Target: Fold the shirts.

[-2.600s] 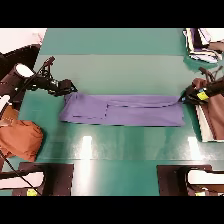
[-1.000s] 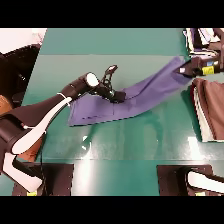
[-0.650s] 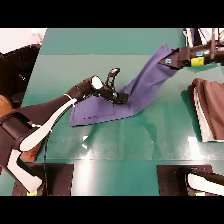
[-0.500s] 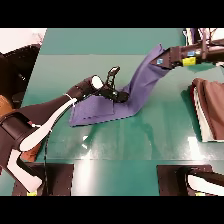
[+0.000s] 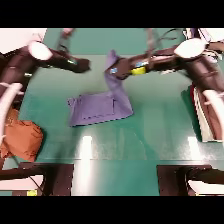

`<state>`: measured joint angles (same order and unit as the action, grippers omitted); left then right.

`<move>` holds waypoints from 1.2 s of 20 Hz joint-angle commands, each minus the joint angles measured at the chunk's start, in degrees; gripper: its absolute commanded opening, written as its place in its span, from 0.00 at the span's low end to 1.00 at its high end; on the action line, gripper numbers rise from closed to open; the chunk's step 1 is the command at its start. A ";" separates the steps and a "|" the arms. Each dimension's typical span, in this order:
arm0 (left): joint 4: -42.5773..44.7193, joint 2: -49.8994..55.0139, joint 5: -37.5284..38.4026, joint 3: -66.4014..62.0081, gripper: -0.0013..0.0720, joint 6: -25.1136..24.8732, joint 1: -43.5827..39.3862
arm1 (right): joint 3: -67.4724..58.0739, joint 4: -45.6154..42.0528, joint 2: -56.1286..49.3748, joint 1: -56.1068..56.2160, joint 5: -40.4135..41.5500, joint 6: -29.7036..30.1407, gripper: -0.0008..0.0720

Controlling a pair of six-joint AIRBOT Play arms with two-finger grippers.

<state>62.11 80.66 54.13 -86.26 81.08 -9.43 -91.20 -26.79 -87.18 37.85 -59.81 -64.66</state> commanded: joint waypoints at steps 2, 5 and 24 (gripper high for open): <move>4.61 -10.14 3.28 -0.11 0.05 -0.07 10.67 | -7.72 2.67 -12.85 11.96 6.95 7.67 0.70; 4.92 -11.69 5.18 -0.11 0.05 -0.09 12.94 | -13.97 1.05 -18.56 11.13 -2.73 5.68 0.72; 4.96 -11.61 7.41 0.02 0.05 -1.16 12.68 | 13.99 -8.70 -15.69 -14.91 -7.67 -7.54 0.95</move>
<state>67.07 69.10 61.95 -86.24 80.47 3.22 -76.88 -39.31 -99.57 21.26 -68.20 -71.92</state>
